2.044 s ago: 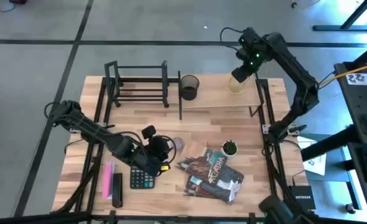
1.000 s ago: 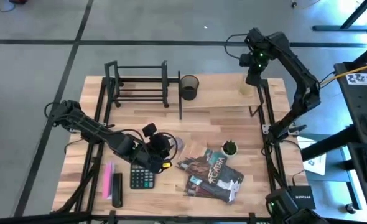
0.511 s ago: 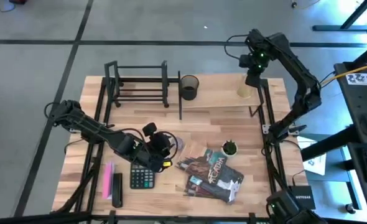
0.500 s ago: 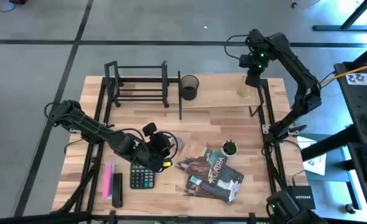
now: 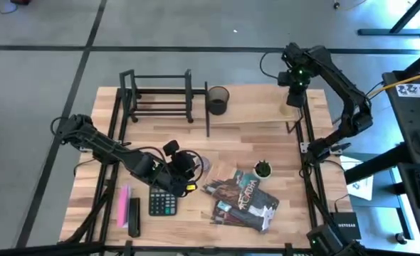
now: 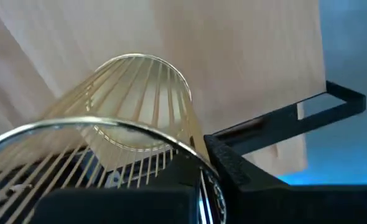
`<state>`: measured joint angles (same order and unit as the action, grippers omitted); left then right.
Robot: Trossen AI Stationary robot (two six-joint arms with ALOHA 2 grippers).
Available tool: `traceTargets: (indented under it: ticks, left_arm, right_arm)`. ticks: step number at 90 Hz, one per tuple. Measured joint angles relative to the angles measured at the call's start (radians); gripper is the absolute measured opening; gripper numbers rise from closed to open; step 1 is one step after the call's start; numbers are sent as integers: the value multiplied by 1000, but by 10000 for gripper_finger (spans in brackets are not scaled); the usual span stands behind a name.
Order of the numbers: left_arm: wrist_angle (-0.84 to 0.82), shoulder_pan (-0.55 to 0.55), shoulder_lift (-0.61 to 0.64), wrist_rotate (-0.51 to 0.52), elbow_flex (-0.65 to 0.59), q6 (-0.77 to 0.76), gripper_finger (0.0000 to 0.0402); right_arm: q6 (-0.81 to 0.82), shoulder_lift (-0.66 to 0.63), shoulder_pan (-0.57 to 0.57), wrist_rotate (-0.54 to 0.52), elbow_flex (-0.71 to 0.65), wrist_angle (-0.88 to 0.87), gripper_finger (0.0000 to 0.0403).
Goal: Stock shelves
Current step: Put the gold pen organizer on the shelf
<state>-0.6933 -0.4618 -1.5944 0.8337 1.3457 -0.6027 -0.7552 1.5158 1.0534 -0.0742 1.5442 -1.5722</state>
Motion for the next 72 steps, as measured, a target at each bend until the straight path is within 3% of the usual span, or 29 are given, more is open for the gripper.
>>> traceTargets:
  ticks: [54,72]
  left_arm:
    - [4,0,0,0,0,-5,137]
    - [4,0,0,0,0,0,137]
  right_arm:
    - [47,0,0,-88,3,39,2]
    - [56,0,1,-103,3,42,40]
